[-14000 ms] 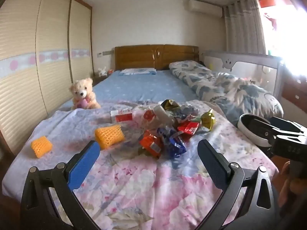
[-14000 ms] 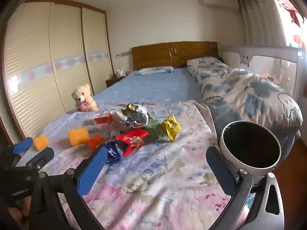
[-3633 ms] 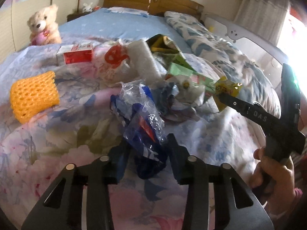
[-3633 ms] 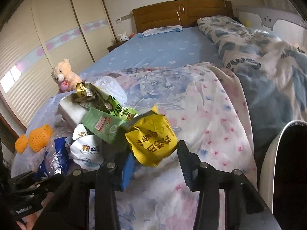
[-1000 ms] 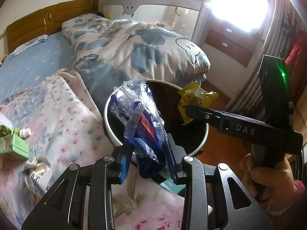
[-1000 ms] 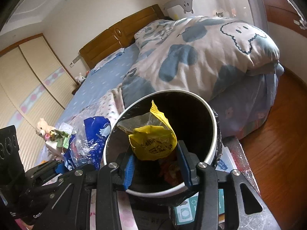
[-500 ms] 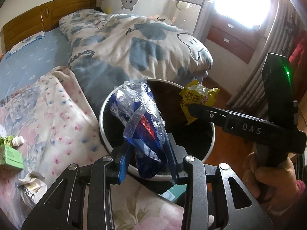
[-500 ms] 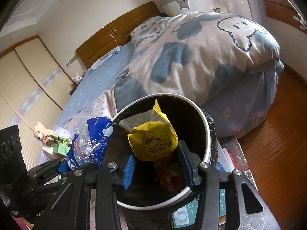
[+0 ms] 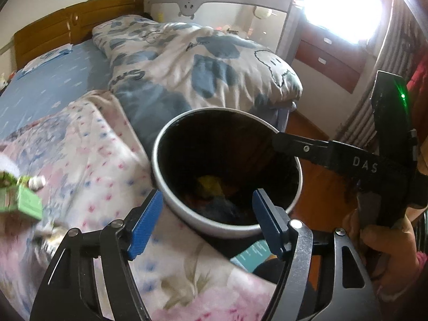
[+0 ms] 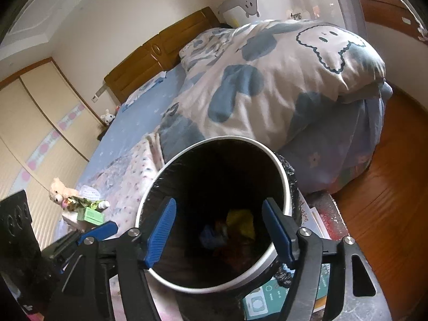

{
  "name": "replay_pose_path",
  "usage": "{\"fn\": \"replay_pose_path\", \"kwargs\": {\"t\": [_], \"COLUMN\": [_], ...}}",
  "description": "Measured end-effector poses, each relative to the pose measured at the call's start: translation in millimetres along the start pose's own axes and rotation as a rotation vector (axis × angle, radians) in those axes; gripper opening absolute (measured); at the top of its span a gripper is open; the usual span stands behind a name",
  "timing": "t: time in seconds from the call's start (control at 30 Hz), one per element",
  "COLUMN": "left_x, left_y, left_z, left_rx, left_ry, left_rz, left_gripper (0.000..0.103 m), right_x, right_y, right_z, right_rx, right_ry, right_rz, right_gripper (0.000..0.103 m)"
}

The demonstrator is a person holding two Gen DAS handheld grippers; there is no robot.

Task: Collect trash
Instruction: 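Open both tools to drop the bags into the bin, then move both tools back toward the remaining trash on the bed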

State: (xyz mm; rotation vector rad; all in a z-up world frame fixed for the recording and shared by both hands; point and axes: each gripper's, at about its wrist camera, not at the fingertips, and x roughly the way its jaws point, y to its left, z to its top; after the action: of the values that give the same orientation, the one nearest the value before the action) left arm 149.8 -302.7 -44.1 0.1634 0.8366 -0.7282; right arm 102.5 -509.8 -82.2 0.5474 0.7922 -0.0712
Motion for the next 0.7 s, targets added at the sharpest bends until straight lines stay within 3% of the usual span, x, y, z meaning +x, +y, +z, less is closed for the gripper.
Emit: {"fn": "replay_pose_path", "kwargs": {"t": [0.3, 0.7], "left_x": [-40.4, -81.9], "left_y": [30.7, 88.7], "left_z": [-43.7, -96.4], "left_rx": [-0.119, -0.25], "left_ry": [-0.038, -0.048], "left_rz": [0.02, 0.104], "left_gripper": [0.071, 0.071], "right_x": [-12.2, -5.0], "right_y": [32.4, 87.7], "right_z": [-27.2, -68.1], "right_rx": [-0.031, -0.103], "right_ry": [-0.027, 0.011], "right_rz": [0.029, 0.078], "right_gripper": [0.086, 0.091]}}
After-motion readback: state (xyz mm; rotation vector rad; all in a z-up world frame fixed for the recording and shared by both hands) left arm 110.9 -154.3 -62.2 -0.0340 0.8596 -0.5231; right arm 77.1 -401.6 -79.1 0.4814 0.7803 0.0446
